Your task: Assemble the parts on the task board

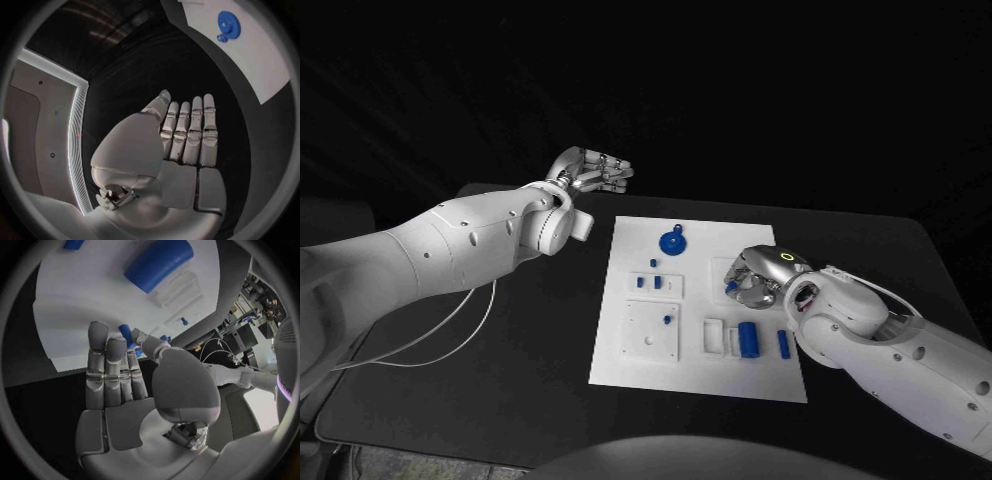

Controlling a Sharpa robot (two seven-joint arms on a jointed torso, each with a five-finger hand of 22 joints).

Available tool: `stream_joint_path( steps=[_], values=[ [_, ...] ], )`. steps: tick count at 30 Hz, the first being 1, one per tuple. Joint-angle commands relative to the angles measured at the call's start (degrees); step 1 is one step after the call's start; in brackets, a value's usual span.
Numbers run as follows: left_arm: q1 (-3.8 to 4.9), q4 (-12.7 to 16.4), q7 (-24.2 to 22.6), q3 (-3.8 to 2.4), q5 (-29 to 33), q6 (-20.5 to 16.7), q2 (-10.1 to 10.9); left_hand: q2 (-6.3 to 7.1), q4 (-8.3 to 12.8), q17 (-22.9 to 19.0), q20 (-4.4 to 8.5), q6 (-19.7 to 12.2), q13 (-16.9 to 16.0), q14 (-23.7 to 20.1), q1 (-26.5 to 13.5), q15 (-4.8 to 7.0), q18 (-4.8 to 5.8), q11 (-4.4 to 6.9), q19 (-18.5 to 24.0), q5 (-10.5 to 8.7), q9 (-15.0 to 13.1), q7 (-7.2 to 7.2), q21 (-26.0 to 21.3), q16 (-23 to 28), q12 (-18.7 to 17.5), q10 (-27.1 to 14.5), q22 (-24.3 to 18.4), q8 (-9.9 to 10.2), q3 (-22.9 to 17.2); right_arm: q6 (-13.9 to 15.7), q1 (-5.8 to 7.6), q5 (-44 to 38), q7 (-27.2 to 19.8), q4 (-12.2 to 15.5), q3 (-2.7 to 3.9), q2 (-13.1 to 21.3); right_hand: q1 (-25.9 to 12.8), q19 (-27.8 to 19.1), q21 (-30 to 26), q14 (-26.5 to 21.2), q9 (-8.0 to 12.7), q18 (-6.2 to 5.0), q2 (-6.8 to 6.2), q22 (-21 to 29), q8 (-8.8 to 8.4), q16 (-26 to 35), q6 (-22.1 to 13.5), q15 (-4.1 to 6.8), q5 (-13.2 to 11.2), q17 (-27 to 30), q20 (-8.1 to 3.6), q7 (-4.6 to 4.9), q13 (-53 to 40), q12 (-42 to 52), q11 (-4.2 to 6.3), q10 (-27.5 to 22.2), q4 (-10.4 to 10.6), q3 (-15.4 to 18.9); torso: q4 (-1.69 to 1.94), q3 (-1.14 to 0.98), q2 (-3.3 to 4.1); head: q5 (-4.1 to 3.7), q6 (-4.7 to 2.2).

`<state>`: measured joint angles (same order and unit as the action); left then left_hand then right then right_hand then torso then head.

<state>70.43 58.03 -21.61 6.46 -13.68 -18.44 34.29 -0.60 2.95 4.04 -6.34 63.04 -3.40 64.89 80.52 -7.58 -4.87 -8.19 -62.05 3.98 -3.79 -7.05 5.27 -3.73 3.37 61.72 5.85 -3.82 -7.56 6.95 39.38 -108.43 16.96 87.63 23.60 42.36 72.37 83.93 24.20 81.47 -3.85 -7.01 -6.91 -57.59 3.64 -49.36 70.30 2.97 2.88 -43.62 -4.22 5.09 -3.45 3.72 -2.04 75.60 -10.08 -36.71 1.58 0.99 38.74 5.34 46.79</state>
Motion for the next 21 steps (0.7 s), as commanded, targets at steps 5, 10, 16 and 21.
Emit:
stream_joint_path(
  steps=[5, 10, 16, 21],
  values=[
    [0.05, 0.08, -0.43, -0.05, 0.46, 0.98, -0.09, -0.51, -0.35, -0.04, -0.31, 0.33, 0.06, -0.40, -0.18, 0.12, -0.80, 0.06, -0.11, -0.10, 0.01, 0.06, 0.11, 0.21, 0.00, -0.34, -0.18, 0.21, 0.28, 4.53, -0.16, -1.11, 0.24, 0.14, -0.14, -0.20, -1.38, 2.21, 1.20, 0.56, -0.58, -0.06, 1.51, -0.91, 0.09, 0.36, 1.71, 0.87, -0.15, -0.11, -1.02, -0.62, -0.28, 0.07, 0.99, 2.39, -1.64, -1.99, -0.02, -0.01, -0.01, 0.04, 0.06],
    [0.05, -0.07, -0.48, -0.05, 0.52, 1.10, -0.11, -0.51, -0.35, -0.04, -0.31, 0.33, 0.06, -0.40, -0.18, 0.12, -0.80, 0.06, -0.11, -0.10, 0.01, 0.06, 0.11, 0.21, 0.00, -0.34, -0.18, 0.21, 0.28, 6.93, -0.16, 0.43, 0.46, 0.21, -0.06, 0.19, -2.03, 2.27, 2.13, 0.74, -0.68, 0.12, 1.67, -1.58, 0.10, 0.70, 2.04, 1.04, -0.11, -0.24, -1.24, -0.72, -0.30, 0.09, 1.11, 2.79, -2.41, -2.36, -0.03, -0.02, -0.06, 0.08, -0.02],
    [0.04, -0.46, -0.49, -0.05, 0.54, 1.13, -0.16, -0.51, -0.35, -0.04, -0.31, 0.33, 0.06, -0.40, -0.18, 0.12, -0.80, 0.06, -0.11, -0.10, 0.01, 0.06, 0.11, 0.21, 0.00, -0.34, -0.18, 0.21, 0.28, 8.09, -0.14, 5.75, -0.10, 1.64, 1.05, 1.01, -2.18, 2.24, 2.25, 0.81, -0.72, 0.17, 1.69, -1.75, 0.09, 0.88, 2.20, 1.11, -0.11, -0.31, -1.32, -0.77, -0.30, 0.08, 1.17, 2.96, -2.61, -2.39, -0.10, -0.03, -0.06, 0.19, -0.12],
    [0.04, -0.83, -0.51, -0.04, 0.54, 1.15, -0.24, -0.51, -0.35, -0.04, -0.31, 0.33, 0.06, -0.40, -0.18, 0.12, -0.80, 0.06, -0.11, -0.10, 0.01, 0.06, 0.11, 0.21, 0.00, -0.34, -0.18, 0.21, 0.28, 7.62, -0.11, 11.12, -0.72, 4.13, 2.73, 1.71, -2.28, 2.23, 2.03, 0.81, -0.79, 0.15, 1.99, -1.70, 0.08, 1.04, 2.20, 1.11, -0.09, -0.38, -1.30, -0.77, -0.32, 0.09, 1.17, 2.99, -2.80, -2.10, -0.04, -0.02, -0.06, 0.33, -0.16]
  ],
)
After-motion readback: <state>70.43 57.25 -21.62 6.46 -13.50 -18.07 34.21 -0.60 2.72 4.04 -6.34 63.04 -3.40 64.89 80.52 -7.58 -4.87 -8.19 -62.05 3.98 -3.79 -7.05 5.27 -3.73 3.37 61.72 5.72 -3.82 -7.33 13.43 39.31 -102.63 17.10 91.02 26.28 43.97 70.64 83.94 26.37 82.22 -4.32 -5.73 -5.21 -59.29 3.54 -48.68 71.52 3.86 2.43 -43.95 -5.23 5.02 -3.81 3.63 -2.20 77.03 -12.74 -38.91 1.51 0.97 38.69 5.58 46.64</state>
